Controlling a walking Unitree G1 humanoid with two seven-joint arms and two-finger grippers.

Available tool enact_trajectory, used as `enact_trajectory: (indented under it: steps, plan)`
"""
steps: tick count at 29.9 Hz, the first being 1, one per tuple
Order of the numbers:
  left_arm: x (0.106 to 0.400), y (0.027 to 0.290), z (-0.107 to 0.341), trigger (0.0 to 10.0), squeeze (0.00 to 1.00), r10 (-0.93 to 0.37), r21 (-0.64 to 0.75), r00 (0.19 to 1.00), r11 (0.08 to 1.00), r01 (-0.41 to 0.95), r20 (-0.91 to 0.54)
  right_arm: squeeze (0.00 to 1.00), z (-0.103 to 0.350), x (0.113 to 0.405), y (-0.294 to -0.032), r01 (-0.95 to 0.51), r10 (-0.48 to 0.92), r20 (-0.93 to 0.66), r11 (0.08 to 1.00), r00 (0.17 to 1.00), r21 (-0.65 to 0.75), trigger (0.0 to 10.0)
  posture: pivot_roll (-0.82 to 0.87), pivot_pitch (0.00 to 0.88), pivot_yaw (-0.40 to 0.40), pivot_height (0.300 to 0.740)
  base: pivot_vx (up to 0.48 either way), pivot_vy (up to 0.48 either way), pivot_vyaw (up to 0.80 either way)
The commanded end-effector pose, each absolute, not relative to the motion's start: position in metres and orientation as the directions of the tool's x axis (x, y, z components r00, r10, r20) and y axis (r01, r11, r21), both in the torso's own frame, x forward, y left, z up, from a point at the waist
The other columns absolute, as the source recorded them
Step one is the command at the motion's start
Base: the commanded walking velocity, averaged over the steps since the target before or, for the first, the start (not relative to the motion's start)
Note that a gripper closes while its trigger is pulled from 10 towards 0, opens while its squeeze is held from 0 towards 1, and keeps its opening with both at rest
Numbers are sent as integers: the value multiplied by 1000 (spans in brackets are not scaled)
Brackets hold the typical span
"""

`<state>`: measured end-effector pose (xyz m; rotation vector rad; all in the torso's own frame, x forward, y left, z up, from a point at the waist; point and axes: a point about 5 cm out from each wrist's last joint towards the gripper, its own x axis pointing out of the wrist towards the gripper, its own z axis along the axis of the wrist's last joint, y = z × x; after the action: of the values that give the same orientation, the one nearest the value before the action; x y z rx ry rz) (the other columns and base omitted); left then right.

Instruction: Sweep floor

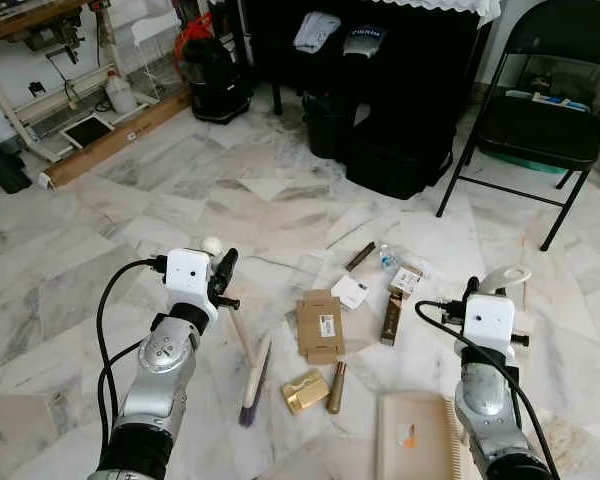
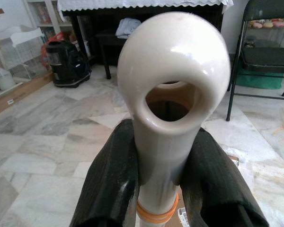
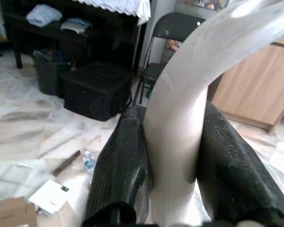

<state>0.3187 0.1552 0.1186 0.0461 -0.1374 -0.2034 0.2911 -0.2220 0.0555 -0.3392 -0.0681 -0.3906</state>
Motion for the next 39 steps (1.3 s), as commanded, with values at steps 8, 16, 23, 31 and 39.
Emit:
enact_trajectory:
  steps: [8,16,23,31,39]
  plan:
    - [313,161,127,10000,0,-205,70,965,978,196,164,0,44,286,-222,366,-354,99,861,930,-353,10000,49,145,101,740,0,0,0]
    - [311,160,128,10000,0,-208,69,965,977,200,161,0,48,287,-223,372,-346,137,846,928,-382,10000,59,154,107,740,0,0,0]
    - [308,162,131,10000,0,-213,71,963,977,203,168,0,59,296,-221,364,-313,187,837,931,-408,10000,70,175,112,740,0,0,0]
    - [304,163,135,10000,0,-207,69,963,978,197,175,0,83,306,-225,407,-300,306,823,903,-395,10000,65,201,112,740,0,0,0]
    - [302,163,137,10000,0,-204,64,962,979,195,182,0,105,313,-228,431,-278,396,819,875,-379,10000,61,214,104,740,0,0,0]
